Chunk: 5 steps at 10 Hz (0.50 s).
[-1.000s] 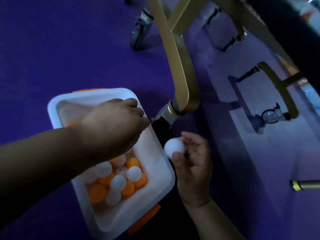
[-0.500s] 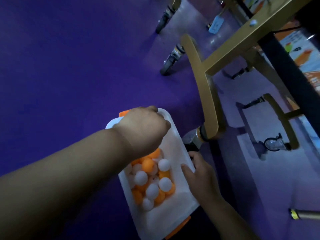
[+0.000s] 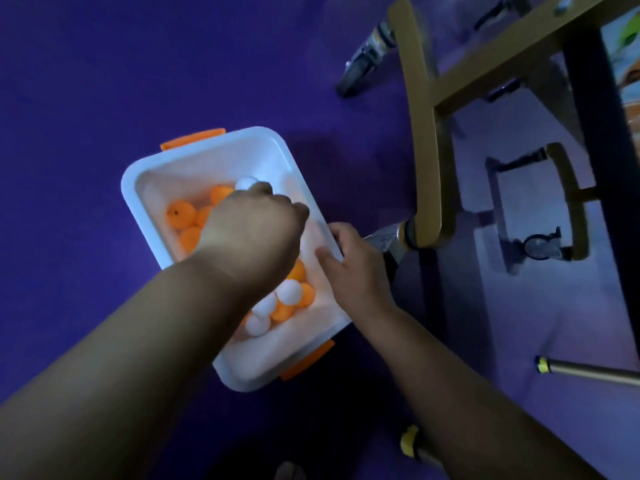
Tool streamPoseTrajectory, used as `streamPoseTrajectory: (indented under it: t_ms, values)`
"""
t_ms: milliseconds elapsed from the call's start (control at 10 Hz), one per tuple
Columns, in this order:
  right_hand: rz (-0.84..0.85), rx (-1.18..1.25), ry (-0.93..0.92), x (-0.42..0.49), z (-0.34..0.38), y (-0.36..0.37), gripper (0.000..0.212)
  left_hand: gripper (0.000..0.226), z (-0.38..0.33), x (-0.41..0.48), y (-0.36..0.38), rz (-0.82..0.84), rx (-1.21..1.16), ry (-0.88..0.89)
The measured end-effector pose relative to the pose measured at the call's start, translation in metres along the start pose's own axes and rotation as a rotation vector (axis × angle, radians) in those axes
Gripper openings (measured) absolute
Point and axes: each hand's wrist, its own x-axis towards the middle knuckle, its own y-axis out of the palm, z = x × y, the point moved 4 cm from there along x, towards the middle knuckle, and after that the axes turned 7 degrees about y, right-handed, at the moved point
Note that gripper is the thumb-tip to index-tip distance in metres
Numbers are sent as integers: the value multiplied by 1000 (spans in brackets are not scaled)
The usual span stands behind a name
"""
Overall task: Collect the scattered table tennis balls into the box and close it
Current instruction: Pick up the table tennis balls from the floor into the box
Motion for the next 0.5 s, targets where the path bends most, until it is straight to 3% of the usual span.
streamPoseTrajectory:
  t_ms: [300, 500]
  values:
    - [134, 107, 31, -67, 131, -43, 25, 12, 31, -98, -123, 128, -6, -133]
    - [208, 114, -35, -141, 255, -131, 33, 25, 64, -155, -241, 252, 1, -480]
